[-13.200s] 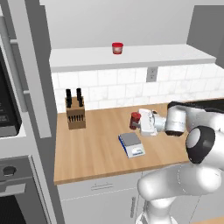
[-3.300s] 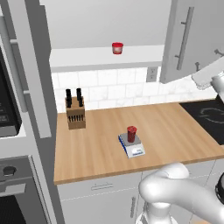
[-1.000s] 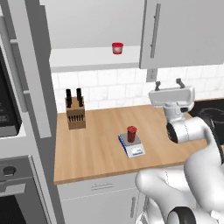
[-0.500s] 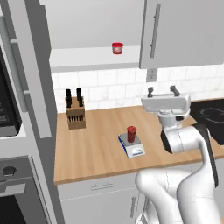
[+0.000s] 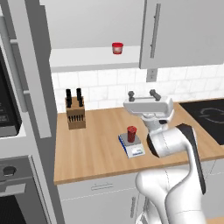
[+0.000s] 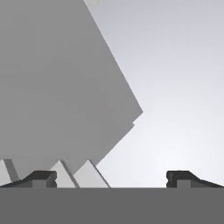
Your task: Pick the yogurt and place it on the digital scale for weighing, and close the cabinet.
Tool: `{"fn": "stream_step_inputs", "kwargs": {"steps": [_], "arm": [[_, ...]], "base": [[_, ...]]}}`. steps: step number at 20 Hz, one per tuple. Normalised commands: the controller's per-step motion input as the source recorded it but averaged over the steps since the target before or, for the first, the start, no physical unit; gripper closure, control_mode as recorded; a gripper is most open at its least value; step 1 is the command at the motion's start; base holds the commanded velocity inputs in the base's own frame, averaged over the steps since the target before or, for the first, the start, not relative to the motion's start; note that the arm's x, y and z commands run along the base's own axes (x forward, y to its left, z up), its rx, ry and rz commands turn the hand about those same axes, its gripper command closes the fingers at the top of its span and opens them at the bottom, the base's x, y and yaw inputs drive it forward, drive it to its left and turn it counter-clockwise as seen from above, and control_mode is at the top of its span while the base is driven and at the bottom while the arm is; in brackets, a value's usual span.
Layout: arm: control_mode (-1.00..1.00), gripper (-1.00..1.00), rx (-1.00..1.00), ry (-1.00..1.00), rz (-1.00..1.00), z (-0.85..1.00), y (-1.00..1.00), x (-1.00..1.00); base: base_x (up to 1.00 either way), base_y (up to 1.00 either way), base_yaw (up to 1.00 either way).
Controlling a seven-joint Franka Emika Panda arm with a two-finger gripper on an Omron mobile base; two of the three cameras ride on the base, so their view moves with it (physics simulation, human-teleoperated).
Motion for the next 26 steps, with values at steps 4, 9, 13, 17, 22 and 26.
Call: {"fn": "stream_step_inputs", "kwargs": {"steps": [4, 9, 13, 17, 22, 26], "arm": [[-1.00, -1.00, 0.10, 0.00, -0.11, 0.00, 1.00, -1.00], [-1.00, -1.00, 0.01, 0.08, -0.19, -0.12, 1.00, -0.62], [-1.00, -1.00, -0.11, -0.02, -0.31, -0.21, 1.00, -0.09], [-1.00, -1.00, -0.06, -0.03, -0.55, 0.08, 0.92, -0.19], [-1.00, -1.00, -0.08, 0.03, -0.64, 0.01, 0.23, -0.19], [-1.00, -1.00, 0.03, 0.00, -0.25, 0.01, -0.05, -0.93]], "base": [[0.00, 0.00, 0.00], [0.00, 0.00, 0.00], [0.00, 0.00, 0.00], [0.00, 0.00, 0.00], [0.00, 0.00, 0.00], [0.00, 0.00, 0.00]]}}
